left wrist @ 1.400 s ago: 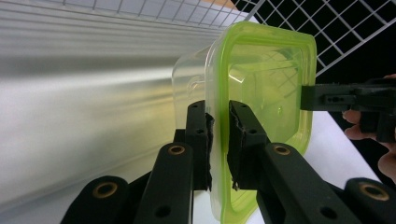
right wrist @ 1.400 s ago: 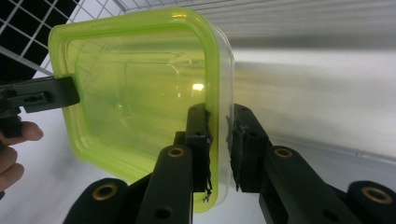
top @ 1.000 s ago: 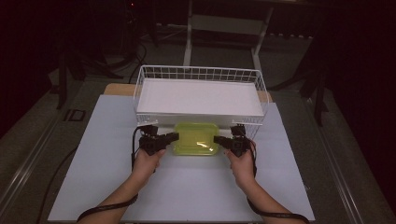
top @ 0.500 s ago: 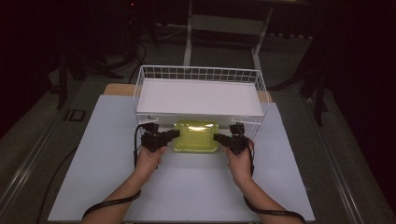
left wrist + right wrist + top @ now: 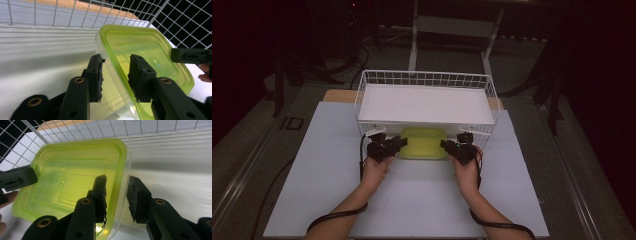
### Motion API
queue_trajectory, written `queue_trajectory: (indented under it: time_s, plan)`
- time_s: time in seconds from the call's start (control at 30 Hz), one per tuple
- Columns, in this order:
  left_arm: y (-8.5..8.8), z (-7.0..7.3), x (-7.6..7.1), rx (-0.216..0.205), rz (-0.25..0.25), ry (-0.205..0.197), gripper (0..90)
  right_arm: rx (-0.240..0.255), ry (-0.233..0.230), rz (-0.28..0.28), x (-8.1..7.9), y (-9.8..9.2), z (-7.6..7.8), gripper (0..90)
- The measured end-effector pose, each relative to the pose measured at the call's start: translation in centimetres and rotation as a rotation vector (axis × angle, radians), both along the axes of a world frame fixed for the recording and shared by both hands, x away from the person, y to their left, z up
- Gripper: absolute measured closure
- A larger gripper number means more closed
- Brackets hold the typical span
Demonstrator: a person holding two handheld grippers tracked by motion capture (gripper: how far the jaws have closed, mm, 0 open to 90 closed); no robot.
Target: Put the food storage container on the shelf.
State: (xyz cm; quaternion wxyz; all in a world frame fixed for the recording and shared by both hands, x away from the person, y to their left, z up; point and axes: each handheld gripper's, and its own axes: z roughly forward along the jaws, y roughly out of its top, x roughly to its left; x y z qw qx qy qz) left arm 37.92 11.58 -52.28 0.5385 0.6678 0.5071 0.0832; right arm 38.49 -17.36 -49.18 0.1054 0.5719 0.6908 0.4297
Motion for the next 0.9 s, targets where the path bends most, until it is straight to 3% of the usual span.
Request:
queue_trajectory:
  time_s: [0.13,0.27,0.4,0.57,0.7,0.9]
  plan:
    - [-0.3,0.0,0.1,0.018,0.004,0.003,55.8,-0.021,-0.001,-0.014,0.0,0.2,0.0,64.1]
    - [-0.4,0.4,-0.1,0.034,0.007,-0.019,51.8,-0.033,-0.021,-0.008,-0.1,0.2,0.0,59.5]
    - [-0.2,0.9,-0.4,0.041,0.012,-0.033,50.7,-0.04,-0.025,0.008,-0.7,0.4,0.3,56.8]
    - [-0.1,1.5,-1.1,0.046,0.003,-0.041,50.7,-0.067,-0.063,0.029,-1.7,0.4,1.1,55.9]
    - [0.2,2.5,-2.5,0.052,-0.022,-0.062,50.6,-0.066,-0.088,0.047,-2.6,0.3,1.9,55.7]
    - [0.8,3.4,-4.1,0.036,-0.038,-0.067,50.2,-0.037,-0.078,0.094,-4.1,0.5,2.7,56.5]
